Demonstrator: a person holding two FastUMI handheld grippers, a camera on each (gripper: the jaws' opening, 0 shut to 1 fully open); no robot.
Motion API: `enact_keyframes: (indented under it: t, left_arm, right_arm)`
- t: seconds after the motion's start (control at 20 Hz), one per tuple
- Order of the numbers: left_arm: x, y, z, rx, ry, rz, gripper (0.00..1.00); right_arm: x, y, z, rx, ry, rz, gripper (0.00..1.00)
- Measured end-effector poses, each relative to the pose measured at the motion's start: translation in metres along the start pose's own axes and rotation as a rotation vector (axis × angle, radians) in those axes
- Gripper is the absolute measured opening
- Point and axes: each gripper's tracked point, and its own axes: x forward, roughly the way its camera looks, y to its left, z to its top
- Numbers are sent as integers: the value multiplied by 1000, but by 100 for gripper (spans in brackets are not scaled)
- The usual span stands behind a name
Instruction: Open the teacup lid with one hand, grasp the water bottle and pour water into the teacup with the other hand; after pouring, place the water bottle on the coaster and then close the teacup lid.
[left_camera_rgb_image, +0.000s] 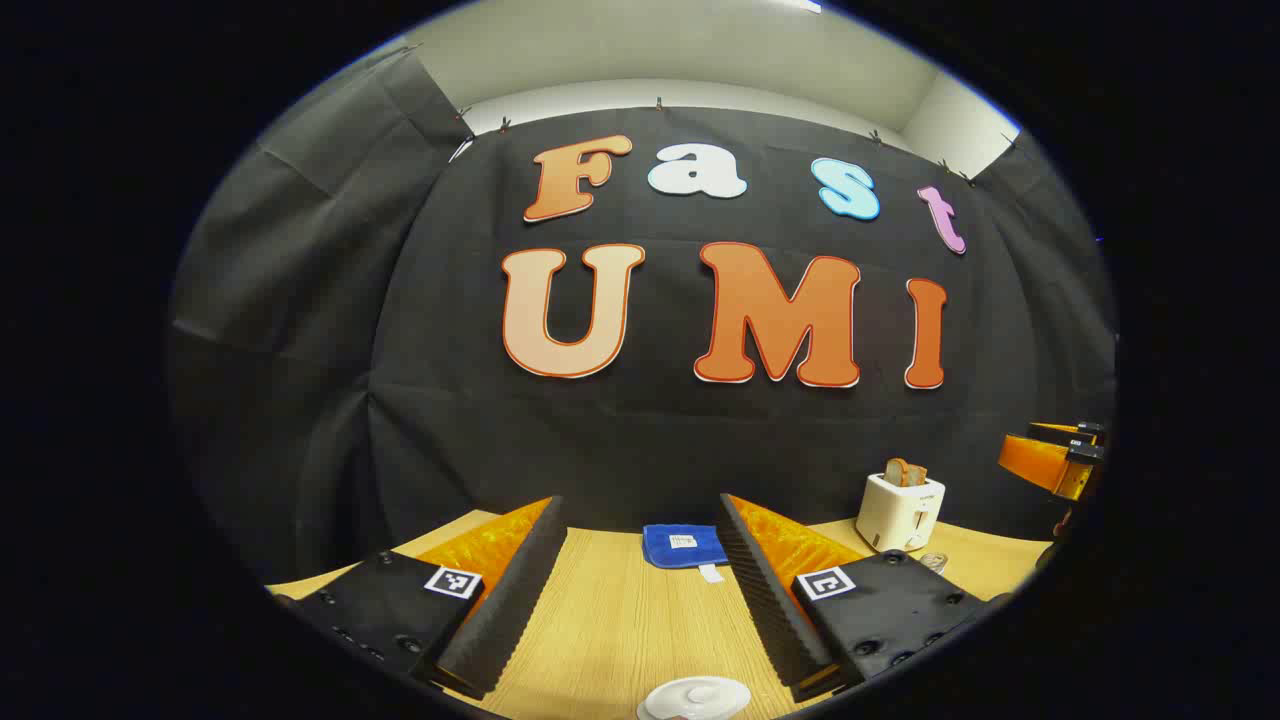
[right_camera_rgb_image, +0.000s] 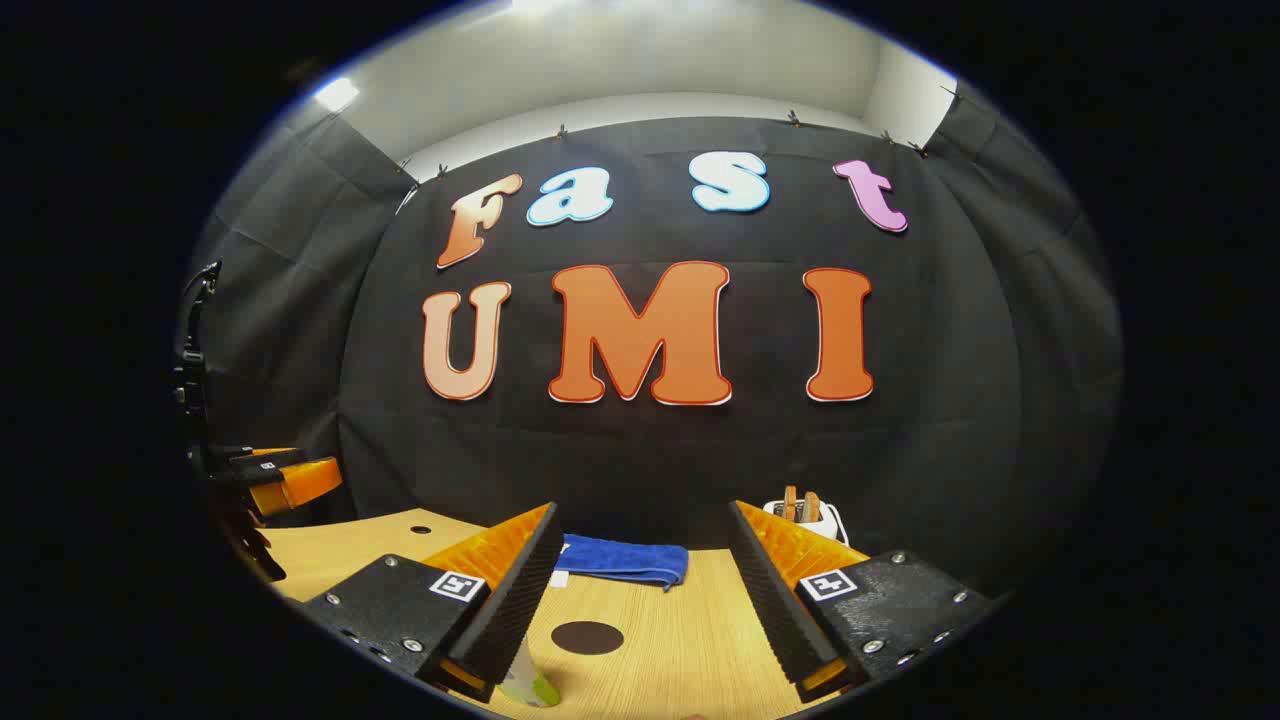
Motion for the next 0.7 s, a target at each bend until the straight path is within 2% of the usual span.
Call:
enact_keyframes:
  t: [0.7]
  left_arm:
    - [-4,-4,2,6,-4,-3,99]
  right_arm:
    - [-2,-2,2,-10,-7,-2,98]
